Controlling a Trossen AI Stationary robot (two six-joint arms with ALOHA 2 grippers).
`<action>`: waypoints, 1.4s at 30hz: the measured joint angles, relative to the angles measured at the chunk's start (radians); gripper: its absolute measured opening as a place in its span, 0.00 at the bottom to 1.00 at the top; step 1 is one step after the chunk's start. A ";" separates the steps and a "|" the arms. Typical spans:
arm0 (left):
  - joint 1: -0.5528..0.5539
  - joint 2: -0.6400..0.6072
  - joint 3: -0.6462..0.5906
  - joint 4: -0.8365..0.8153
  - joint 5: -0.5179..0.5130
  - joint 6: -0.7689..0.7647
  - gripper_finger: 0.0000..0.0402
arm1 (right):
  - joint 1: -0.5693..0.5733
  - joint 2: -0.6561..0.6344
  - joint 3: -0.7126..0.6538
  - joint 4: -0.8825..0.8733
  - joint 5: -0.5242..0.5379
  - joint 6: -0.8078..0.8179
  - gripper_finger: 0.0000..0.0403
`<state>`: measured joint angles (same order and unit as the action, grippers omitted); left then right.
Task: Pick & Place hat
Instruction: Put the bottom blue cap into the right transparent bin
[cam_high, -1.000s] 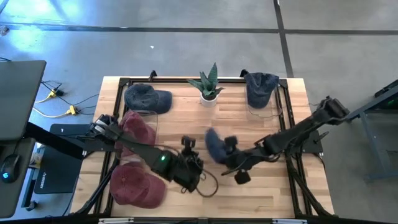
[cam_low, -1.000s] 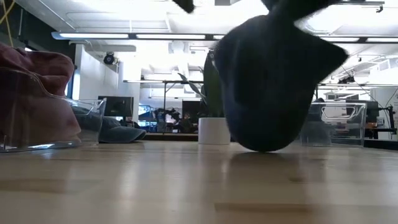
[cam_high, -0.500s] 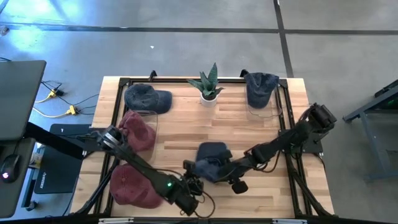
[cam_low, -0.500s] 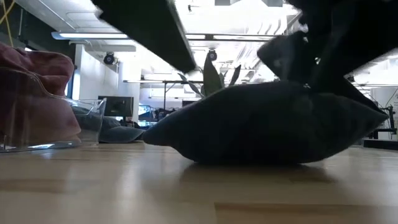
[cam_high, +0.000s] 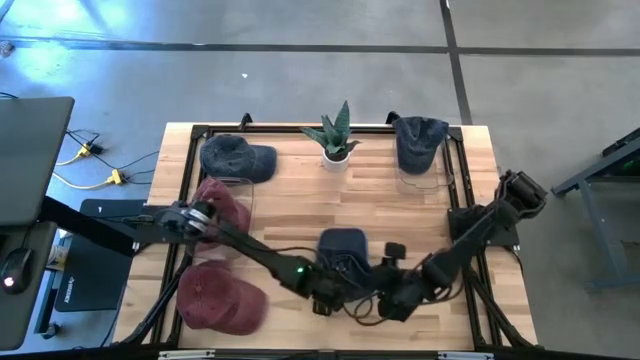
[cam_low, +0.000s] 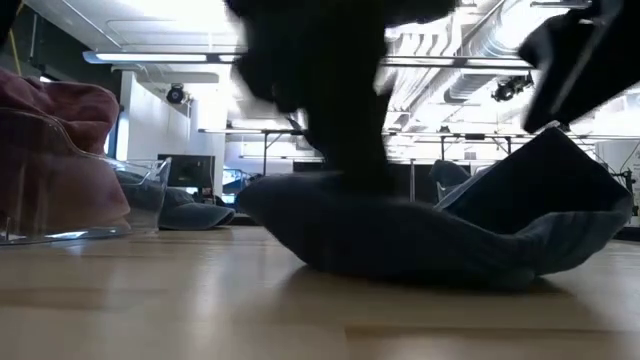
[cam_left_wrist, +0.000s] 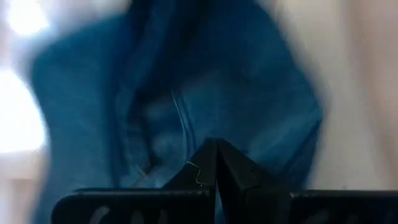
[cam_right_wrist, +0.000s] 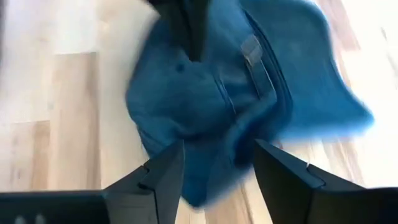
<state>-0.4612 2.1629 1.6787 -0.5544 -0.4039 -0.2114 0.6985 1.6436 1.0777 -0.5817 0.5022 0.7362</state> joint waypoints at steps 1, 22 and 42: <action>0.009 0.020 -0.003 -0.003 0.023 0.001 0.00 | 0.014 0.000 -0.001 -0.034 0.021 0.062 0.45; 0.023 0.102 0.109 -0.147 0.161 -0.019 0.00 | 0.050 0.001 -0.390 0.482 0.388 0.228 0.24; 0.079 0.172 0.201 -0.147 -0.008 -0.092 0.00 | 0.066 -0.002 -0.393 0.577 0.474 0.110 0.04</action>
<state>-0.3822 2.3345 1.8801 -0.7010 -0.4115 -0.3036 0.7650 1.6416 0.6846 -0.0046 0.9765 0.8465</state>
